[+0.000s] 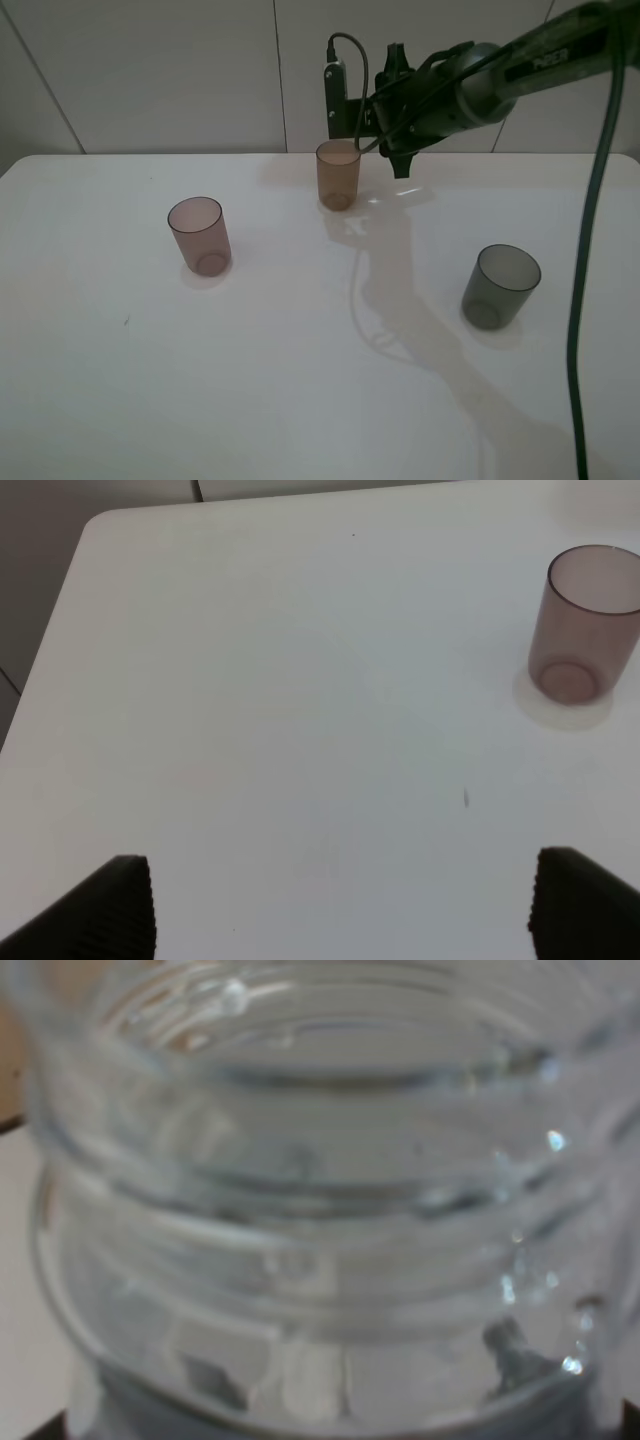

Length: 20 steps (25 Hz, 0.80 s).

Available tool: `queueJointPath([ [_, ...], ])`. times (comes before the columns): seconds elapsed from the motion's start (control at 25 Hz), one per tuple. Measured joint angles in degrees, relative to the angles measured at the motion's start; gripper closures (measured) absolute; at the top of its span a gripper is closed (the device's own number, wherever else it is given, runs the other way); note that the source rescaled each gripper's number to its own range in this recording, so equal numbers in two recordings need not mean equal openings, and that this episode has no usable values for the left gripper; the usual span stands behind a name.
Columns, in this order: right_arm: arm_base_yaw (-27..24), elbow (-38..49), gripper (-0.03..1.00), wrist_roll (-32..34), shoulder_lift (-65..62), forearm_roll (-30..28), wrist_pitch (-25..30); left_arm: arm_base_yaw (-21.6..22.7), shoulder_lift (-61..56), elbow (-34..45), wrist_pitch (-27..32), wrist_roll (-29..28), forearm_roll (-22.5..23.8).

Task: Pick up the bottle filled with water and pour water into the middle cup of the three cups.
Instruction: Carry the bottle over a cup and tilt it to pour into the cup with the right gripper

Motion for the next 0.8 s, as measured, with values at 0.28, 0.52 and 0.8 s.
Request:
queueJointPath([
  [0.28,-0.4,-1.5,0.97,-3.4,0.2,0.0,0.2,0.0,0.0,0.0,0.0,0.0,0.0],
  [0.52,-0.6,-2.0,0.97,-4.3,0.7,0.0,0.4,0.0,0.0,0.0,0.0,0.0,0.0],
  [0.8,-0.6,-2.6,0.97,-9.1,1.1,0.0,0.7,0.0,0.0,0.0,0.0,0.0,0.0],
])
